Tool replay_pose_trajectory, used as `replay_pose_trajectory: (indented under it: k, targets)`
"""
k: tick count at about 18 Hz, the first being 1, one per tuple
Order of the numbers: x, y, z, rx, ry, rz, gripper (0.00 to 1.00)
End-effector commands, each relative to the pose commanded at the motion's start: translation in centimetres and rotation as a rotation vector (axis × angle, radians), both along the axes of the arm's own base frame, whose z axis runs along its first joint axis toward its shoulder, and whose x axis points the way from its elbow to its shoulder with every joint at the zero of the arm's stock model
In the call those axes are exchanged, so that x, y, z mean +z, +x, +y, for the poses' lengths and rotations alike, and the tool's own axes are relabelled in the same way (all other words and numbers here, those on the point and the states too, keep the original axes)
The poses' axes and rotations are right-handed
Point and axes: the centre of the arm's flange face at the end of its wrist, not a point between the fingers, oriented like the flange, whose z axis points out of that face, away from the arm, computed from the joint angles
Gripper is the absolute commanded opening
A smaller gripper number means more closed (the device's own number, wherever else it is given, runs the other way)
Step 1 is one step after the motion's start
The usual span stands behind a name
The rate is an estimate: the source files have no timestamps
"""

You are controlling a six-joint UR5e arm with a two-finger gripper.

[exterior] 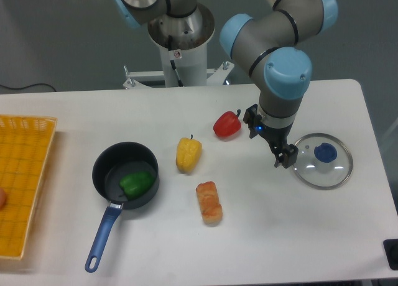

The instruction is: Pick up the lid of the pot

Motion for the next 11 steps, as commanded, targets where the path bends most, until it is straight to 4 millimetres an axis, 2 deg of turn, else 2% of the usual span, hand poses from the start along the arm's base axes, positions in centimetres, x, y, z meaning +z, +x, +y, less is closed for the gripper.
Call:
replay_pose_trajectory:
  k: [11]
  targets:
    - [-0.38,-0.19,0.23,-0.002,0.009,-0.007,1.0]
